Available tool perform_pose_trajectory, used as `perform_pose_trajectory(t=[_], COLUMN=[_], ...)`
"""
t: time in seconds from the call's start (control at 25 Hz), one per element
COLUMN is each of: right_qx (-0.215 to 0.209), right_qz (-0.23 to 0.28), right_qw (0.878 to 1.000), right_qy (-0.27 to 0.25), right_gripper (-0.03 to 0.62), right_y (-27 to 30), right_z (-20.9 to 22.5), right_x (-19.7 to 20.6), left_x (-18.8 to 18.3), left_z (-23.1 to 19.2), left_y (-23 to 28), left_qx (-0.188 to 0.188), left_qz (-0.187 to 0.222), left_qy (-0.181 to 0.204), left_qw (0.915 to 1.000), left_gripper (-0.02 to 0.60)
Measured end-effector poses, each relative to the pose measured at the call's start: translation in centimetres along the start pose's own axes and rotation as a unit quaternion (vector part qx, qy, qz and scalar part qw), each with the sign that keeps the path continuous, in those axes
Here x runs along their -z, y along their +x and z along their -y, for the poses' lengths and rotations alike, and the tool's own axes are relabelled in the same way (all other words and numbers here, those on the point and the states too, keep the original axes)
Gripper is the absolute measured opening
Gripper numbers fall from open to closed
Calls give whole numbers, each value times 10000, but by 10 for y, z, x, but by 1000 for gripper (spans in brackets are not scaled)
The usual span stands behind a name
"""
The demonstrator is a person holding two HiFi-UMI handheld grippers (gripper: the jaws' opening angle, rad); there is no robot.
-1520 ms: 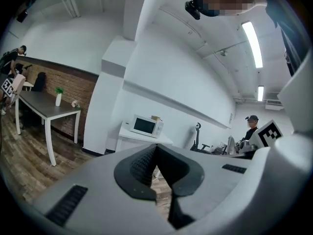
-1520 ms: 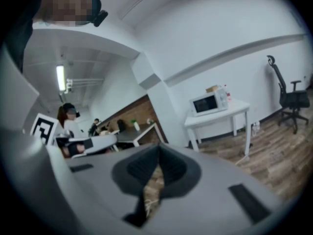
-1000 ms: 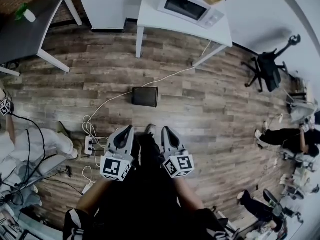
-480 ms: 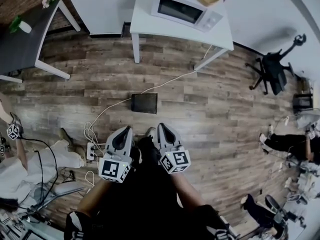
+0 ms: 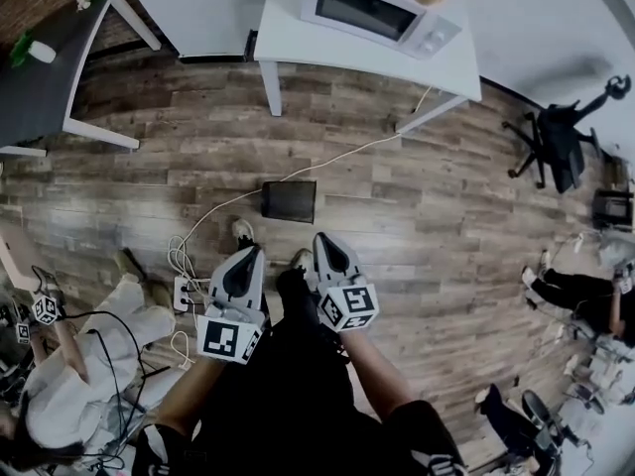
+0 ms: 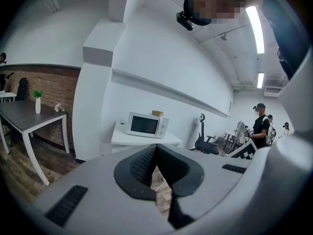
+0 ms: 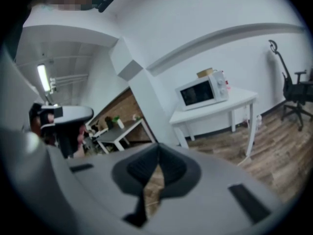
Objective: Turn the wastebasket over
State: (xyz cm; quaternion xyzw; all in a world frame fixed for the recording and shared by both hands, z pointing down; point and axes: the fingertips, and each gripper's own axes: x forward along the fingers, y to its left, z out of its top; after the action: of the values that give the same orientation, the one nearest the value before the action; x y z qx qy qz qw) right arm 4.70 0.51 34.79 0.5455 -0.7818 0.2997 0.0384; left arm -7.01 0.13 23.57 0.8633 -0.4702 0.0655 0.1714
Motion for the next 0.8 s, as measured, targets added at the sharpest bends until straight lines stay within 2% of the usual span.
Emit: perform_pose_trajectory(t=[0.28, 0.4, 0.6, 0.8], right_qx=[347, 591, 864, 963], right_qz=[-241, -392, -822, -1344], right_qw=[9989, 9969, 9922, 9846], right_qy=[224, 344, 371, 574], right_gripper=[32, 32, 34, 35], right_y=[44, 66, 100, 129], right_z=[37, 59, 101, 142], right_x=[28, 46, 93, 154], left_x=[20, 26, 33, 56], left_z=[-17, -27, -37, -43], left_y=[42, 61, 90, 111], left_qx=[334, 448, 466, 469], left_qz=[-362, -488, -560, -659], left_qy=[-159, -103, -134, -222], left_qw=[9987, 9978, 9973, 9965], left_gripper=[32, 32, 32, 32])
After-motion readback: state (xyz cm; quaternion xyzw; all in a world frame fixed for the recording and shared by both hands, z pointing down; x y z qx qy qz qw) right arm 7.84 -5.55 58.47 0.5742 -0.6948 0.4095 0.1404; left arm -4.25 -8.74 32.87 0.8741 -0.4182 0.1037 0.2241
